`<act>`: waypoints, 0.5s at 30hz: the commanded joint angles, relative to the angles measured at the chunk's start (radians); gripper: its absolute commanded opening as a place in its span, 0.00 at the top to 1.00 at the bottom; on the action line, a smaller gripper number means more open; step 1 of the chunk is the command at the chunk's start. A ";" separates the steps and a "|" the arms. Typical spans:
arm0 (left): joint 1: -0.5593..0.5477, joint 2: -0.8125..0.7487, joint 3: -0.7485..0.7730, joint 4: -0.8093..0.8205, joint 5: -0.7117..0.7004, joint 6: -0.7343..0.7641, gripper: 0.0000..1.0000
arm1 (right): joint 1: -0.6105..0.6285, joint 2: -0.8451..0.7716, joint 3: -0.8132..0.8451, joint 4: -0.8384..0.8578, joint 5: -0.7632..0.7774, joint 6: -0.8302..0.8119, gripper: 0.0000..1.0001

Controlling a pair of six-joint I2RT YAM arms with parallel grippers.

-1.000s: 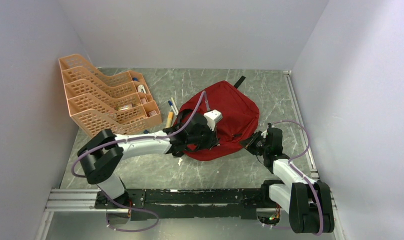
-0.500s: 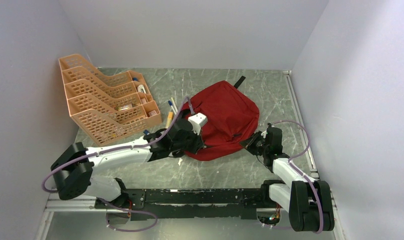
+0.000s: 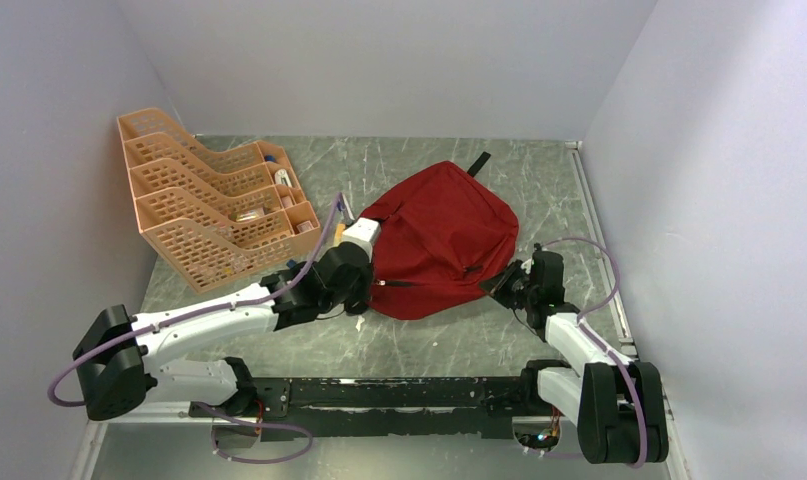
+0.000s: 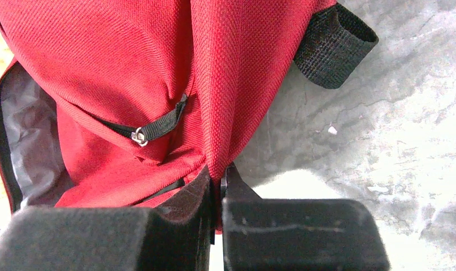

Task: Pack the student bag
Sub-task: Zip the student bag at the center of the board.

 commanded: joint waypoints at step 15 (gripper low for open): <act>0.005 0.012 0.059 -0.024 -0.002 0.080 0.95 | -0.006 -0.201 0.251 -0.319 0.130 -0.192 0.48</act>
